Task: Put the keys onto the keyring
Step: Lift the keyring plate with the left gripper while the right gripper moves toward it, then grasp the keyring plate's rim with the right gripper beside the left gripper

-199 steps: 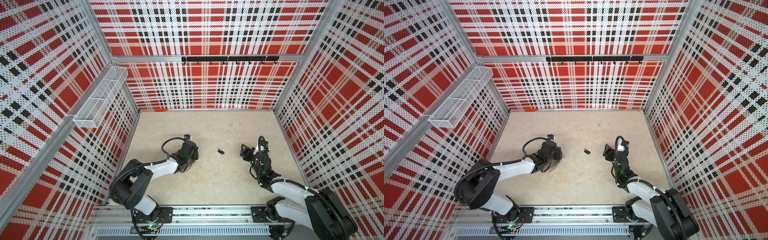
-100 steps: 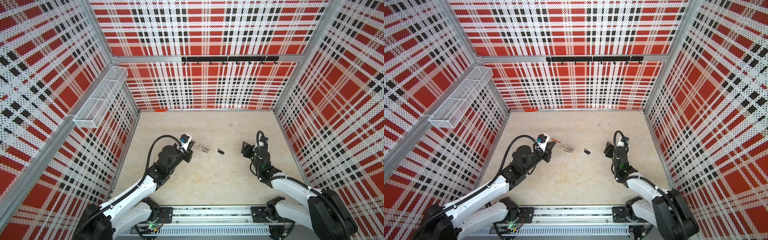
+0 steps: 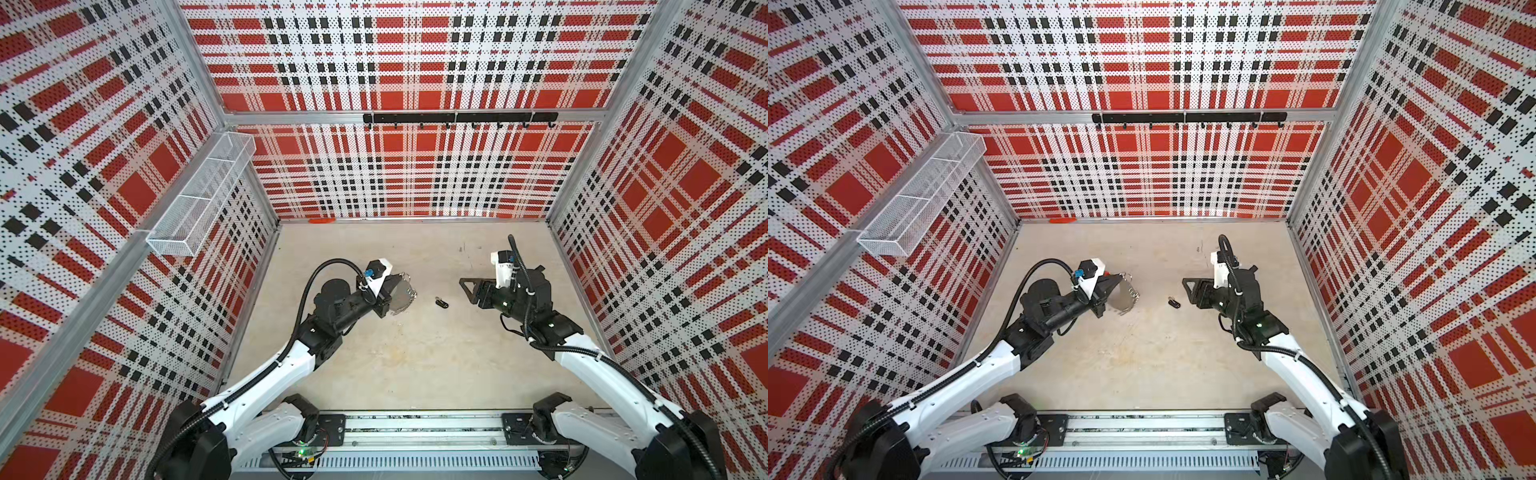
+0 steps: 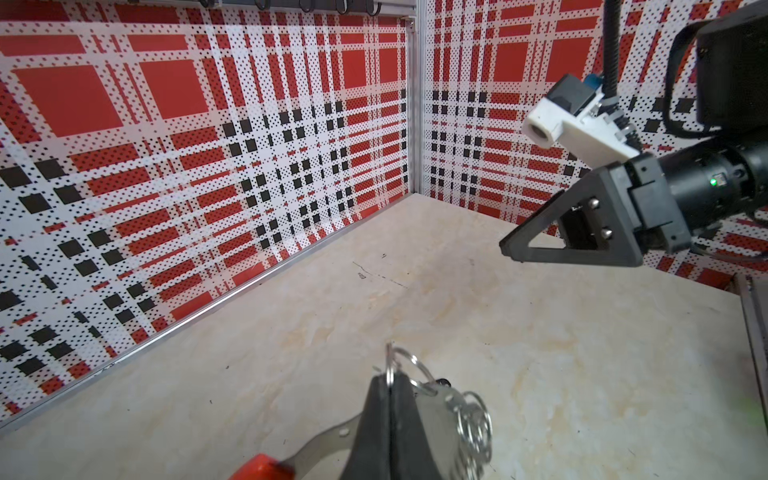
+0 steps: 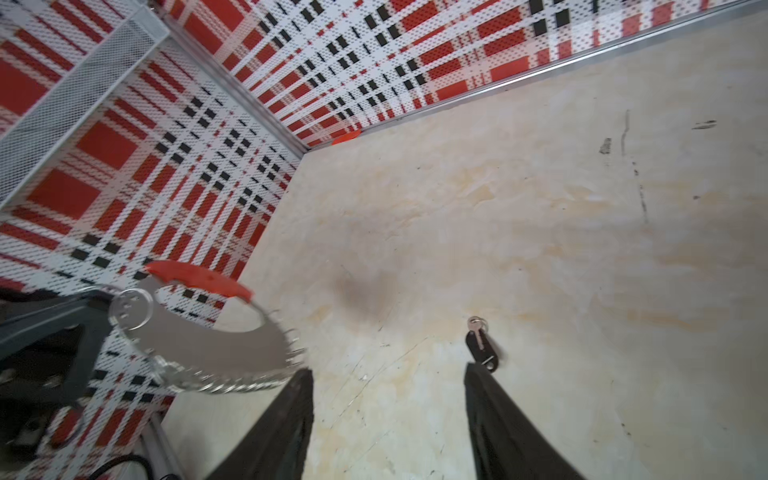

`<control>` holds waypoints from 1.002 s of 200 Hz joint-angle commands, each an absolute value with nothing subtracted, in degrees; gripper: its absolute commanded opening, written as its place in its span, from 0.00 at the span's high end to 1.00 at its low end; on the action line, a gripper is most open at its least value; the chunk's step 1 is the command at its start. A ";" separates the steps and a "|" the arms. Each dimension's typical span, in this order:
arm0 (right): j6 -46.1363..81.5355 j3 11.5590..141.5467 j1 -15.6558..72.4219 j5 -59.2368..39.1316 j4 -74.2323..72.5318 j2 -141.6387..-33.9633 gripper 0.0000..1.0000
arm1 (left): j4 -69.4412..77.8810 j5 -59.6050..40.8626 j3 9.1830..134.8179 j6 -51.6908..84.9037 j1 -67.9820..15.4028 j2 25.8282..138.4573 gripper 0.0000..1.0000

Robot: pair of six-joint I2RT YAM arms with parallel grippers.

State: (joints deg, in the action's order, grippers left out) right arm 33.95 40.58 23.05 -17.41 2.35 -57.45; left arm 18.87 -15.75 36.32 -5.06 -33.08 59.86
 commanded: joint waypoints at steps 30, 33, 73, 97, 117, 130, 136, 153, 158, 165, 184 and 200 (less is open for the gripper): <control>42.22 42.83 24.03 -33.89 -14.61 -59.04 0.61 | 27.22 -19.61 37.74 -3.27 -33.16 61.62 1.00; 42.63 42.87 24.04 -34.59 -15.87 -59.69 0.64 | 27.24 -19.94 37.83 -3.29 -33.04 61.72 1.00; 41.16 50.83 24.25 -37.19 -16.18 -67.20 0.66 | 26.99 -27.80 43.12 -2.63 -29.79 64.66 1.00; 43.04 53.13 24.66 -37.08 -20.40 -71.05 0.59 | 26.98 -28.52 45.28 -4.30 -29.26 65.62 1.00; 45.70 55.81 25.33 -39.30 -24.24 -76.10 0.51 | 26.98 -30.50 47.24 -4.31 -29.09 67.62 1.00; 48.16 57.35 25.77 -40.71 -27.18 -79.00 0.46 | 26.98 -31.92 48.38 -4.09 -29.09 68.88 1.00; 49.50 57.73 25.95 -41.48 -28.90 -80.21 0.44 | 26.98 -32.00 48.77 -4.07 -29.15 69.38 1.00; 53.06 57.79 26.37 -43.39 -34.05 -82.53 0.42 | 27.19 -31.24 49.16 -4.09 -29.13 70.26 1.00; 53.73 57.61 26.58 -43.78 -35.14 -82.89 0.41 | 27.26 -30.90 49.22 -3.96 -29.16 70.55 1.00; 54.70 57.08 26.85 -44.18 -36.55 -83.18 0.41 | 27.41 -30.30 49.33 -3.47 -29.11 70.94 1.00; 57.20 54.60 27.48 -44.98 -40.93 -82.93 0.40 | 28.90 -28.62 48.98 -1.65 -29.09 71.67 1.00; 58.17 52.94 28.40 -45.63 -43.36 -82.31 0.39 | 30.37 -28.07 48.52 -0.99 -29.11 72.21 1.00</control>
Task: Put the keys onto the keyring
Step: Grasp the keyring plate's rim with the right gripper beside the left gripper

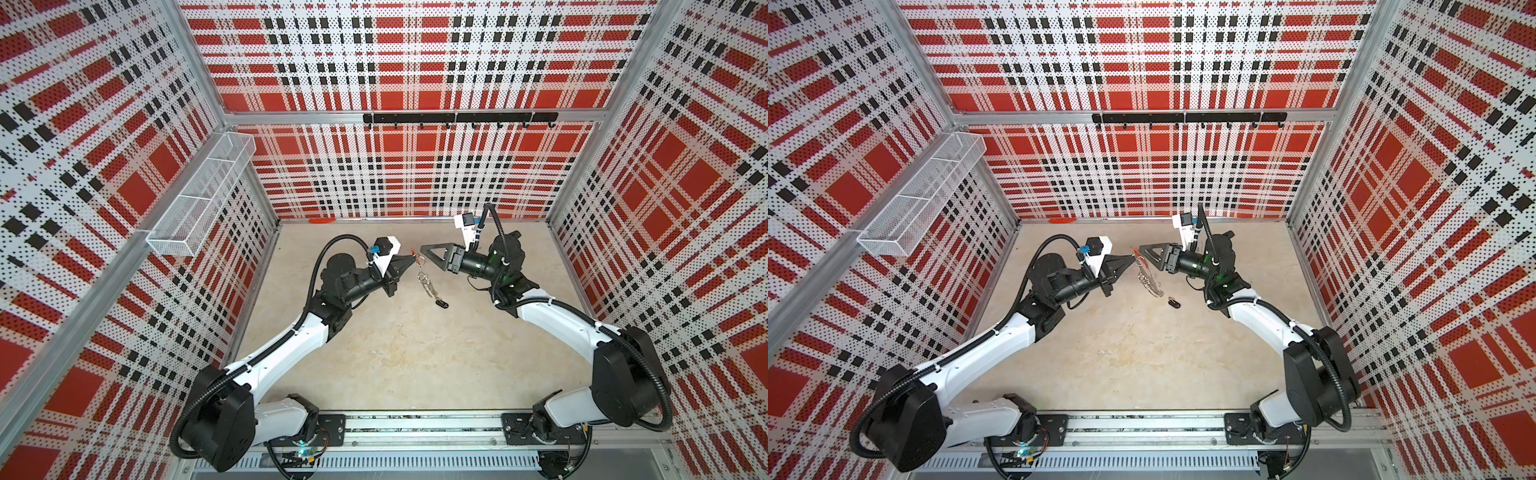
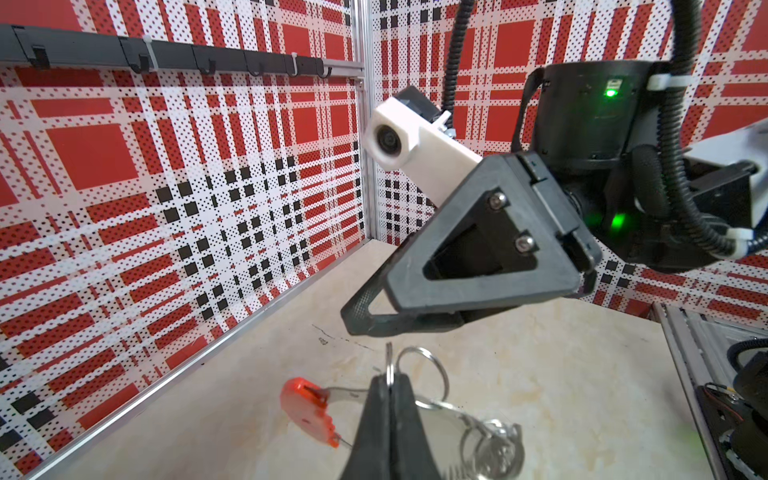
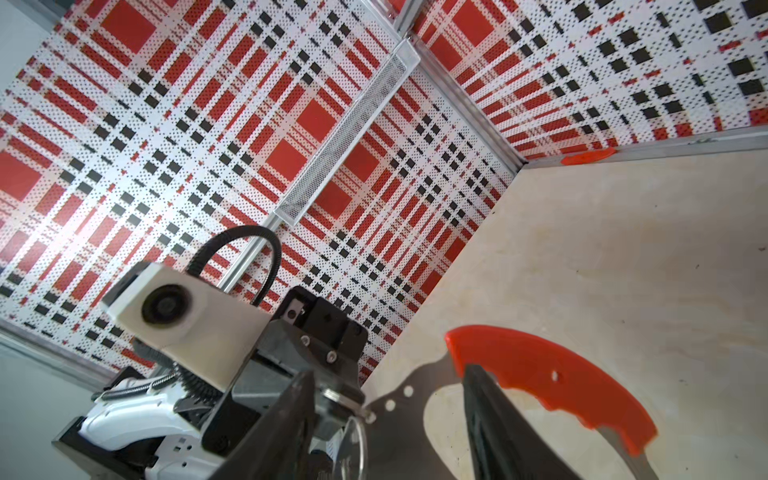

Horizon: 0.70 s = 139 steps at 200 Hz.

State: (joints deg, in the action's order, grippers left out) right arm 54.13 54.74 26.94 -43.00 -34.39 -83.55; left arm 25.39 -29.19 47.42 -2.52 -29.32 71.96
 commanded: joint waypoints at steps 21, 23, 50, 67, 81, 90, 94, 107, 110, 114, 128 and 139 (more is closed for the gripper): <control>58.02 52.31 29.82 -46.40 -43.66 -81.28 0.39 | 30.99 -26.76 48.87 -0.80 -29.13 73.57 1.00; 58.03 52.23 29.89 -46.40 -43.63 -81.23 0.39 | 31.02 -26.73 48.87 -0.79 -29.14 73.76 1.00; 58.20 51.56 30.13 -47.17 -43.43 -79.41 0.39 | 31.84 -25.77 49.96 -0.10 -29.00 76.20 1.00; 56.08 51.67 30.08 -48.06 -41.95 -78.05 0.39 | 32.59 -25.66 50.41 0.07 -28.83 77.87 1.00; 53.84 51.56 30.08 -48.24 -40.03 -76.71 0.39 | 32.78 -25.75 50.89 0.06 -28.80 79.28 1.00; 52.50 51.38 30.12 -48.52 -39.21 -75.94 0.39 | 32.78 -25.75 51.11 0.17 -28.68 79.98 1.00; 52.12 51.20 30.06 -48.45 -39.08 -75.61 0.39 | 32.86 -25.67 51.13 0.27 -28.69 80.28 1.00; 50.13 51.05 30.03 -47.93 -36.98 -74.86 0.39 | 32.96 -25.73 51.28 0.81 -28.71 80.98 1.00; 49.42 51.13 30.03 -47.68 -36.19 -74.74 0.39 | 32.96 -25.75 51.24 0.88 -28.66 81.09 1.00; 48.35 51.24 30.02 -47.27 -34.65 -74.58 0.39 | 33.02 -25.75 51.24 0.98 -28.76 81.19 1.00; 44.33 51.90 29.70 -44.29 -28.39 -74.11 0.40 | 33.02 -25.88 51.19 1.47 -28.75 81.21 1.00; 41.27 52.67 29.21 -40.35 -23.28 -73.68 0.42 | 33.05 -26.29 51.00 1.56 -28.82 80.84 1.00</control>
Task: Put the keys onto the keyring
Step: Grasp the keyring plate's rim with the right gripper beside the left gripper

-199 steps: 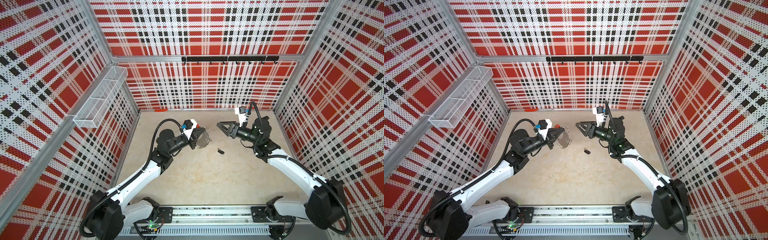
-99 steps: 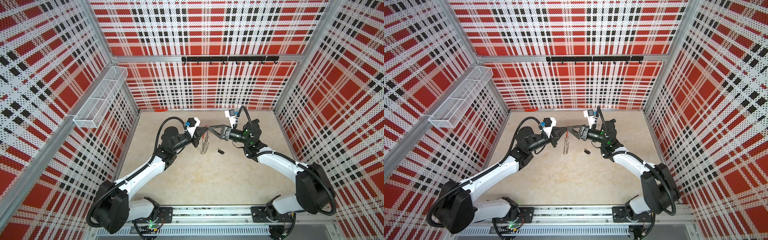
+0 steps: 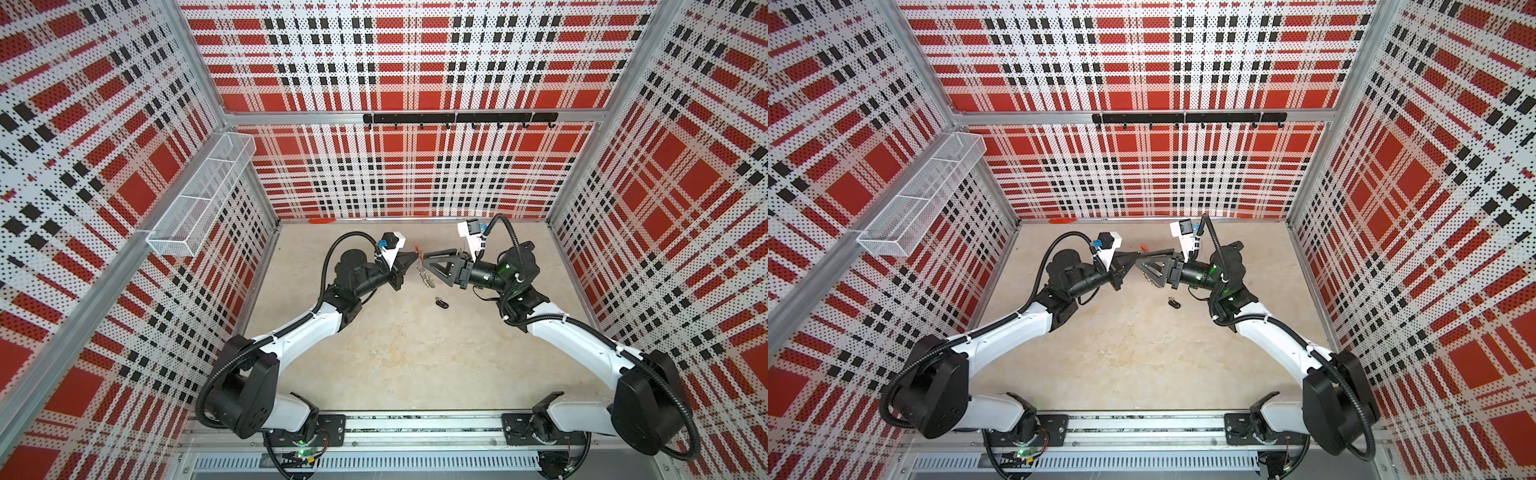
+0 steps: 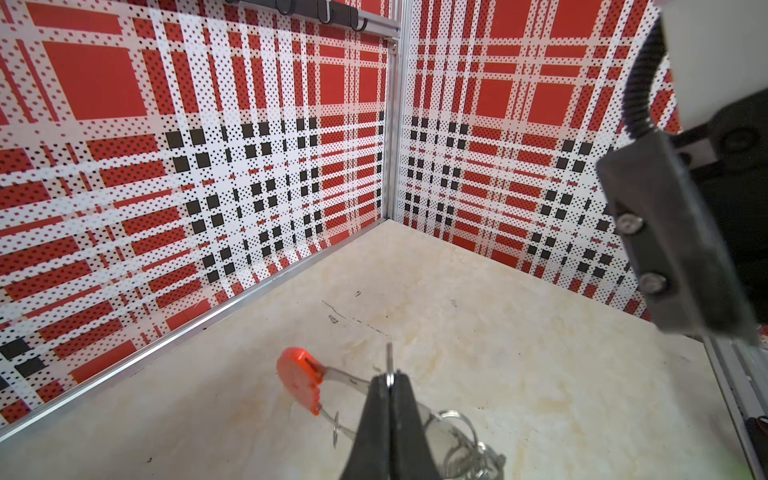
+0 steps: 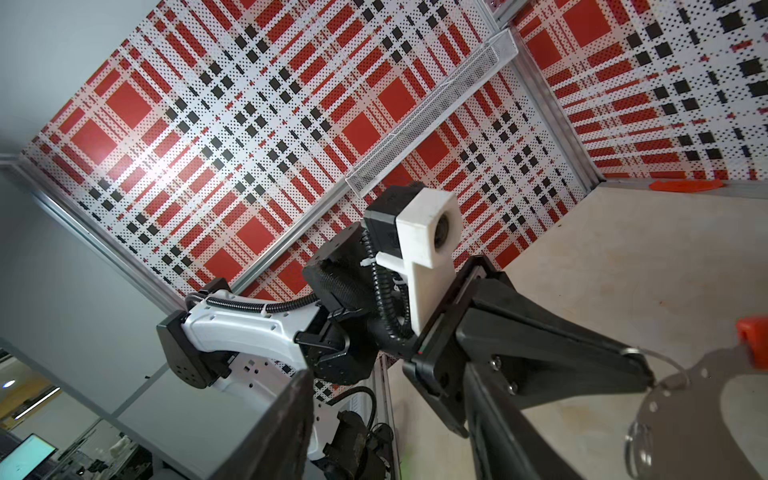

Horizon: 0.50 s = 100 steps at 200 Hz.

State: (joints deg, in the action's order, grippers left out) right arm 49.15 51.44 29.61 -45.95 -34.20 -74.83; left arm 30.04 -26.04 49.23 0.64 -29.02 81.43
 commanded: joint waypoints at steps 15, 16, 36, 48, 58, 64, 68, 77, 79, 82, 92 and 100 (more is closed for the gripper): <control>37.85 52.87 28.56 -35.29 -19.41 -73.06 0.45 | 33.04 -27.22 50.55 1.40 -28.73 79.95 1.00; 37.69 52.89 28.52 -35.09 -19.24 -73.05 0.46 | 33.00 -27.32 50.55 1.36 -28.69 79.88 1.00; 35.32 52.89 27.13 -33.92 -18.36 -72.90 0.50 | 32.92 -29.78 50.20 0.97 -28.19 78.36 1.00; 34.87 53.40 26.34 -34.97 -18.69 -73.41 0.52 | 32.87 -31.28 50.19 0.99 -27.72 77.42 1.00; 34.92 53.81 25.72 -36.14 -19.56 -74.01 0.53 | 32.87 -32.00 50.23 1.22 -27.37 76.80 1.00; 35.09 54.03 25.47 -36.91 -20.05 -74.40 0.55 | 32.87 -32.39 50.32 1.50 -27.11 76.65 1.00; 35.15 54.29 25.39 -37.51 -20.42 -74.71 0.57 | 32.87 -32.71 50.36 1.64 -26.97 76.57 1.00; 35.21 54.85 25.25 -38.77 -20.81 -75.41 0.58 | 32.87 -33.50 50.62 2.19 -26.77 76.56 1.00; 35.17 54.98 25.23 -39.03 -20.83 -75.54 0.59 | 32.87 -33.66 50.62 2.26 -26.71 76.56 1.00; 35.12 55.23 25.26 -39.30 -20.79 -75.81 0.60 | 32.88 -34.00 50.71 2.45 -26.66 76.55 1.00; 35.52 55.98 25.26 -40.42 -20.74 -76.48 0.61 | 32.87 -35.20 50.81 3.06 -26.63 76.68 1.00; 35.91 56.27 25.30 -41.42 -21.21 -76.85 0.62 | 32.83 -36.29 50.74 3.50 -26.65 76.72 1.00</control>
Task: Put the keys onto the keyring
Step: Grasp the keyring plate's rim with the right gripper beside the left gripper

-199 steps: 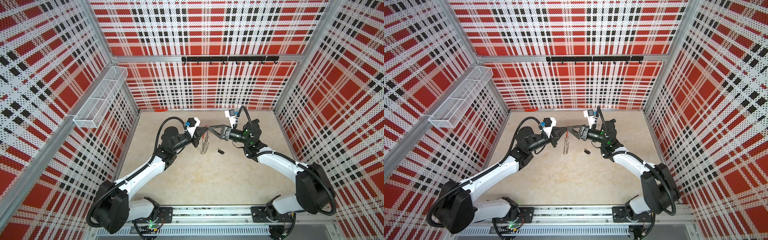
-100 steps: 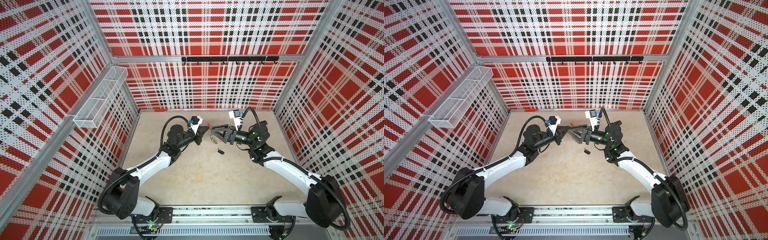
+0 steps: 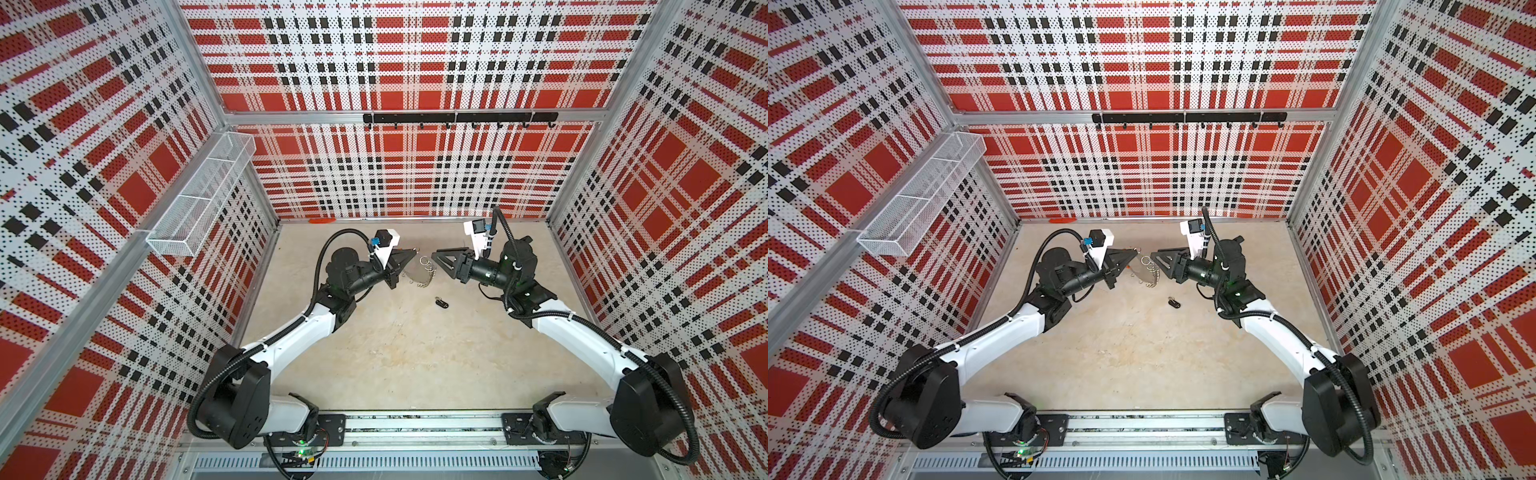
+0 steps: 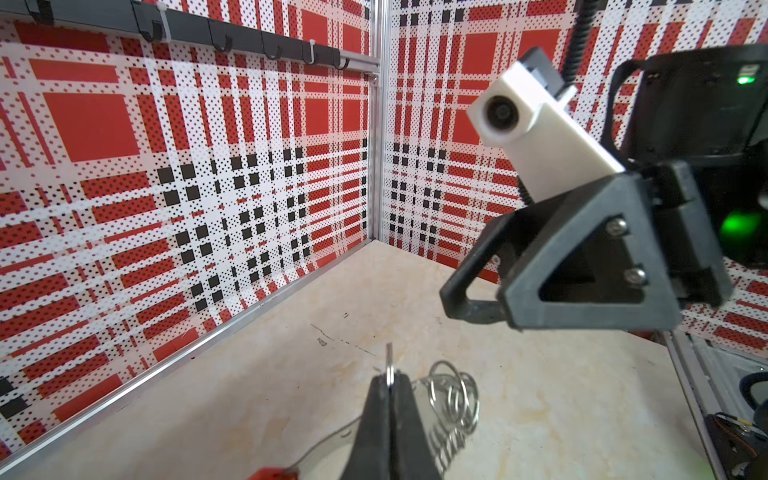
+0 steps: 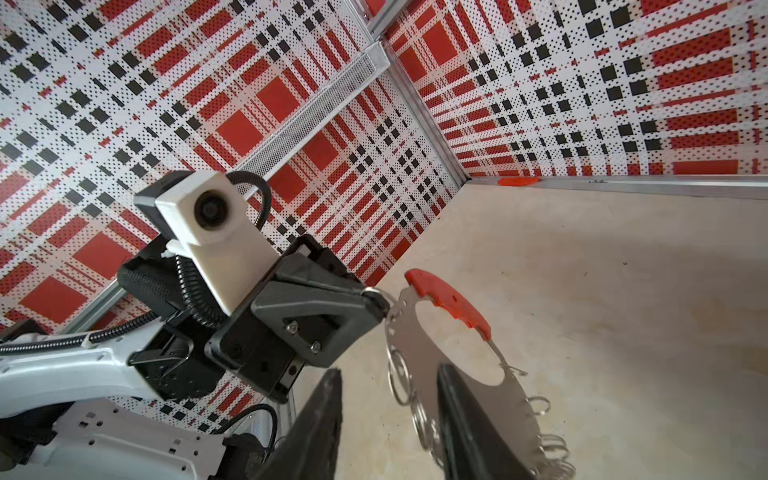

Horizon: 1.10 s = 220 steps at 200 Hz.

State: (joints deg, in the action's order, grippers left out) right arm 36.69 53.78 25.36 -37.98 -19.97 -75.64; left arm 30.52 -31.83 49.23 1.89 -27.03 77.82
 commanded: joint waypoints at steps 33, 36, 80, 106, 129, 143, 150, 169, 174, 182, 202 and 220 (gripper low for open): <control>37.40 55.95 25.34 -42.98 -23.55 -77.93 0.63 | 32.87 -37.18 50.20 3.83 -27.74 77.13 1.00; 37.55 55.88 25.24 -43.07 -23.70 -78.08 0.63 | 32.88 -37.18 50.24 3.97 -27.80 77.23 1.00; 39.41 56.03 25.30 -44.62 -27.83 -79.95 0.65 | 33.46 -37.45 51.43 5.83 -27.95 77.88 1.00; 40.85 55.70 25.38 -45.76 -30.18 -80.57 0.67 | 33.57 -38.44 52.60 6.09 -28.07 78.48 1.00; 40.85 55.74 25.47 -46.47 -30.50 -80.73 0.68 | 33.58 -38.64 53.01 6.75 -28.24 78.84 1.00; 40.74 55.86 25.61 -46.50 -30.65 -80.93 0.68 | 33.57 -38.60 53.10 7.14 -28.28 78.88 1.00; 40.71 55.97 25.66 -46.56 -30.80 -81.09 0.68 | 33.57 -38.60 53.14 7.41 -28.23 78.88 1.00; 40.79 55.90 25.73 -46.66 -31.10 -81.51 0.68 | 33.57 -38.79 53.09 8.25 -28.28 78.75 1.00; 40.79 55.77 25.67 -46.63 -31.21 -81.52 0.69 | 33.57 -38.87 53.09 8.33 -28.22 78.67 1.00; 40.72 55.72 25.73 -46.58 -31.45 -81.60 0.69 | 33.57 -39.00 53.04 8.50 -28.25 78.62 1.00; 40.95 55.38 25.71 -46.71 -32.36 -81.77 0.70 | 33.57 -39.30 53.15 8.61 -28.24 78.44 1.00; 40.84 55.17 25.69 -47.07 -32.91 -81.76 0.70 | 33.57 -39.73 53.39 8.70 -28.29 78.56 1.00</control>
